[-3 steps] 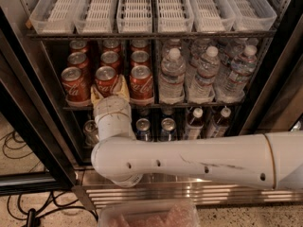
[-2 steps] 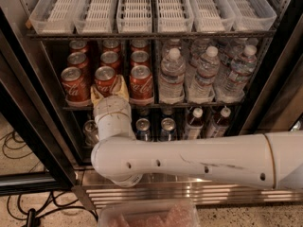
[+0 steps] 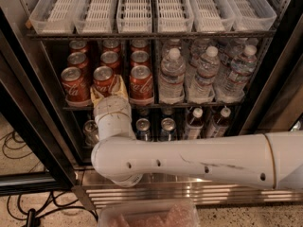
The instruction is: Pick coke can from middle shelf of fridge
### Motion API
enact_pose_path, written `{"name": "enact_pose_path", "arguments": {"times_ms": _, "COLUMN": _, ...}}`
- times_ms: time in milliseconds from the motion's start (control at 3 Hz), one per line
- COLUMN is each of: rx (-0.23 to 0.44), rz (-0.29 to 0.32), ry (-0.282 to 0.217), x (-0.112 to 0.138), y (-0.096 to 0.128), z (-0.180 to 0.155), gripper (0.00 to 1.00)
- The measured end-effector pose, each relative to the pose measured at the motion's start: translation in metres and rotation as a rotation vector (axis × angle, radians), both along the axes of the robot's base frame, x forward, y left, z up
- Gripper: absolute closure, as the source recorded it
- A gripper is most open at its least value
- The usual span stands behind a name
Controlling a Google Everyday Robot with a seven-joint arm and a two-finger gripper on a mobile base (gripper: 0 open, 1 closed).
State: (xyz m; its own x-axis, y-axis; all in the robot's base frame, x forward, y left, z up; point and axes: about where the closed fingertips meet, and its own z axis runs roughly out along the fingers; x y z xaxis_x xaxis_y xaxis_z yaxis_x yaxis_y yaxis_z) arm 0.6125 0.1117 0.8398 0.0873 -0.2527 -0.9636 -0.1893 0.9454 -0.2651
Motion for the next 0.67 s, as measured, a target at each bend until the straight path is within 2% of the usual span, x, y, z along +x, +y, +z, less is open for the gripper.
{"name": "enact_pose_path", "arguments": {"times_ms": 667, "rx": 0.043, "rz": 0.033, "ry": 0.005, "x": -0.017, "y": 0.004, "z": 0.015, "gripper": 1.0}}
